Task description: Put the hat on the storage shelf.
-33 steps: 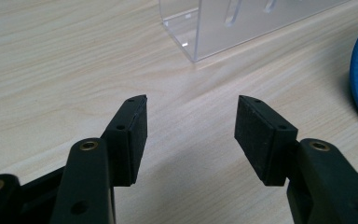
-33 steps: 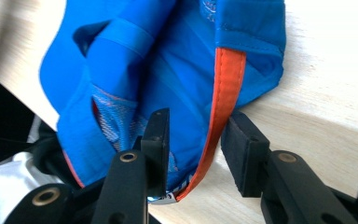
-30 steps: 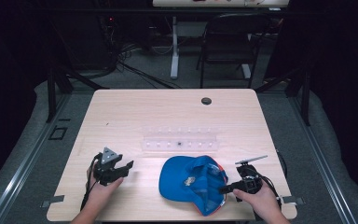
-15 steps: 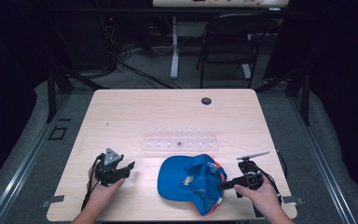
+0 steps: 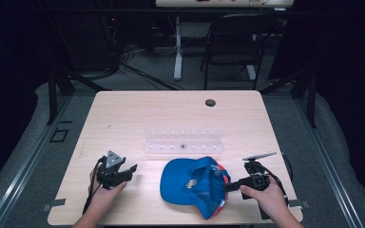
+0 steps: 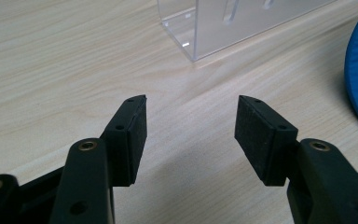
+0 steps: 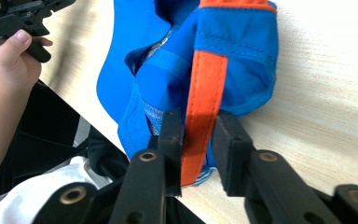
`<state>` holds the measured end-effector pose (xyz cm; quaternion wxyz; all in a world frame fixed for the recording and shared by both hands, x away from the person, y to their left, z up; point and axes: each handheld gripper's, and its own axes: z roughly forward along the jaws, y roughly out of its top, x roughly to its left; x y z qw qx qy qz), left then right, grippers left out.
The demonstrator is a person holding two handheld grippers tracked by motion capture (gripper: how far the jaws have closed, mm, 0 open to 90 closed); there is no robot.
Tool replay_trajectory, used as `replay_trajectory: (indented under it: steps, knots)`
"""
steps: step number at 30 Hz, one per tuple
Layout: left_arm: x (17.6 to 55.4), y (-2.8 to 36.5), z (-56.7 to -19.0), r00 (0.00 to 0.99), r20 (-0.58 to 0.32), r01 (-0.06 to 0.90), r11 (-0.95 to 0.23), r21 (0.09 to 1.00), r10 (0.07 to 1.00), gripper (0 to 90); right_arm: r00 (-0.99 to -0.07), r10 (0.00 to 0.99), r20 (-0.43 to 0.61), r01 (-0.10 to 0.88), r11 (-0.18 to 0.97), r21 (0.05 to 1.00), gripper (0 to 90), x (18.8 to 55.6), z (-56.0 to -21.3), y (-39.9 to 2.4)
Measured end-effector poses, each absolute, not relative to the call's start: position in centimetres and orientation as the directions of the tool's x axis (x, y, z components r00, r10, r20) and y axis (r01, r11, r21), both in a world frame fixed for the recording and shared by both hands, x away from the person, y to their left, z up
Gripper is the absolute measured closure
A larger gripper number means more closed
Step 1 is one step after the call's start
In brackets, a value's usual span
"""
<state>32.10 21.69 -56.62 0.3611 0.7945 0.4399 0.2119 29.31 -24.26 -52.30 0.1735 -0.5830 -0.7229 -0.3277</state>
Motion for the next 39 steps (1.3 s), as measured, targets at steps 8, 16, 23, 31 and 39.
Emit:
replay_trajectory:
  steps: [8,16,23,31,39]
  knots:
    - [32.1,21.7,-56.6,0.523,0.021,0.544,-0.352,0.762,0.852,44.2,-0.238,0.751,0.616,0.963,0.097,0.253,77.6,29.5,-52.0,-24.3]
    - [32.1,21.7,-56.6,0.524,0.022,0.542,-0.354,0.762,0.851,44.2,-0.22,0.772,0.597,0.967,0.09,0.24,77.7,29.7,-51.6,-24.4]
    - [32.0,21.6,-56.6,0.523,0.022,0.542,-0.353,0.763,0.852,44.1,-0.215,0.792,0.572,0.967,0.09,0.239,77.8,30.0,-51.0,-24.3]
    - [32.1,21.6,-56.6,0.523,0.022,0.544,-0.353,0.761,0.852,44.2,-0.188,0.824,0.534,0.971,0.075,0.225,77.8,31.0,-49.7,-24.3]
    - [32.0,21.6,-56.6,0.53,0.029,0.54,-0.364,0.759,0.848,44.2,-0.178,0.878,0.445,0.967,0.074,0.243,77.8,32.0,-47.8,-24.1]
